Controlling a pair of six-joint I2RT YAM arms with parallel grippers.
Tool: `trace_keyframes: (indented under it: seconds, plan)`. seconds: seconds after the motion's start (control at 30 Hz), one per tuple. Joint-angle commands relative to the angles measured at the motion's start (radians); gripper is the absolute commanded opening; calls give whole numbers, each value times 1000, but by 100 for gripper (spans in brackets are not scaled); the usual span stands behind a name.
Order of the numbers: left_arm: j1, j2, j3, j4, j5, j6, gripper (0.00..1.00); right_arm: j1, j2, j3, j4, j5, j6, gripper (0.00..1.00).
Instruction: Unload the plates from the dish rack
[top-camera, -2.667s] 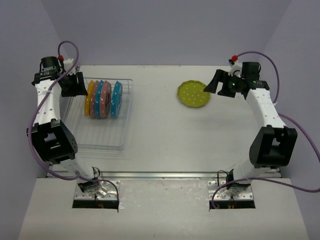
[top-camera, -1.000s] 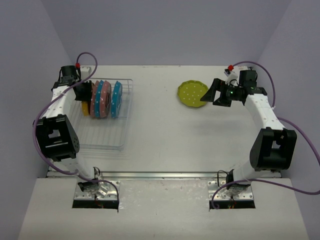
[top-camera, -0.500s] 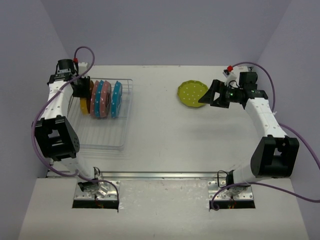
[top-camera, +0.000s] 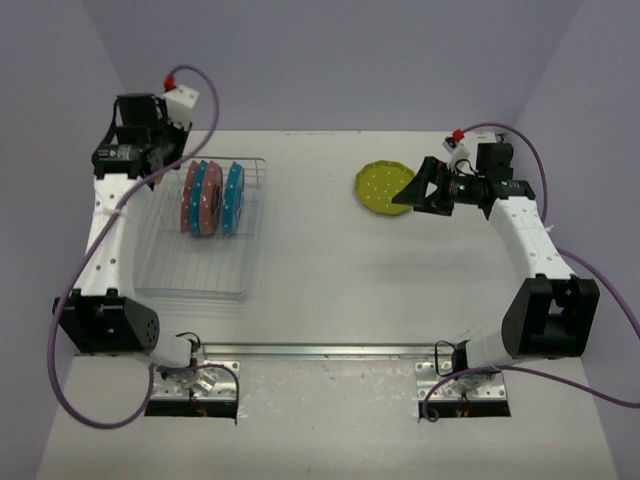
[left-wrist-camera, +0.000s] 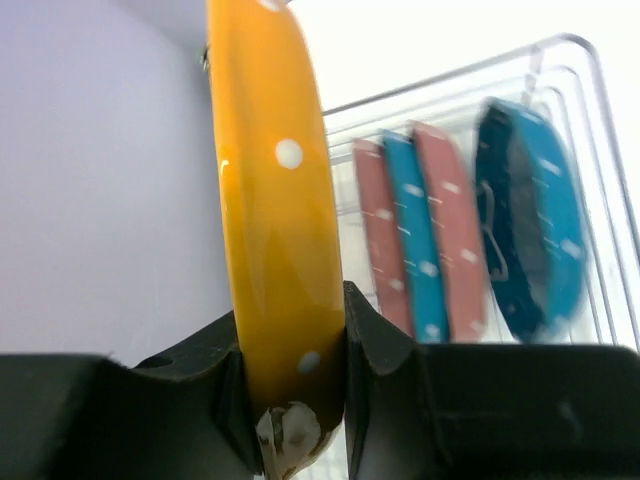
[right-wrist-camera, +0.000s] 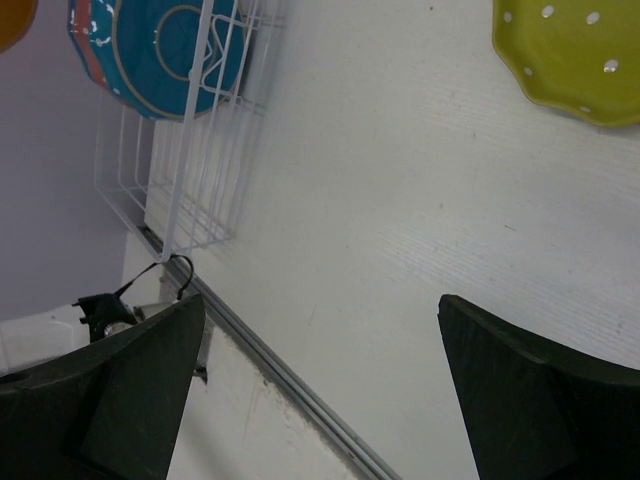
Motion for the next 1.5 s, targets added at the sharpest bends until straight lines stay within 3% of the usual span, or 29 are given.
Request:
trace_keyframes:
  seconds: [0.0,0.2,0.3,0.47,0.57,0.83,1.03,1.2,1.3,1.37,1.47]
  plan:
    - [-225,-271,-263,389,-184,328,0,6,-36,7,60,-70,54,99]
    - [-646,-561,-711,789,-451,766,0,6,-16,2,116,-176,134,99]
    - [-817,-669,-925,944,-500,968,0,7,-2,1,150,-243,168,99]
    - [-1085,-804,-1143,1079,-477,1319,0,40,27,11,175,-290,206,99]
    - [-1164,-821,-1215,1136,-440,1413,0,123,40,18,169,-286,186,99]
    - [-1292,-738,-1237,1238,-446,1446,0,259,106,32,159,-284,128,97]
    - [-1311,-710,-1224,1242,-462,1417,0,324,109,30,182,-300,97,80]
    - [-1311,-667,-1179,1227,-514,1323,0,369,100,13,184,-303,59,25]
    - [-1311,-637,-1151,1209,-566,1263,2,367,96,2,182,-329,60,2]
    - [-1312,-634,-1148,1186,-588,1225,14,364,92,-2,180,-328,68,0]
    - [-1311,-637,-1158,1152,-651,1176,57,340,106,-1,186,-339,106,0]
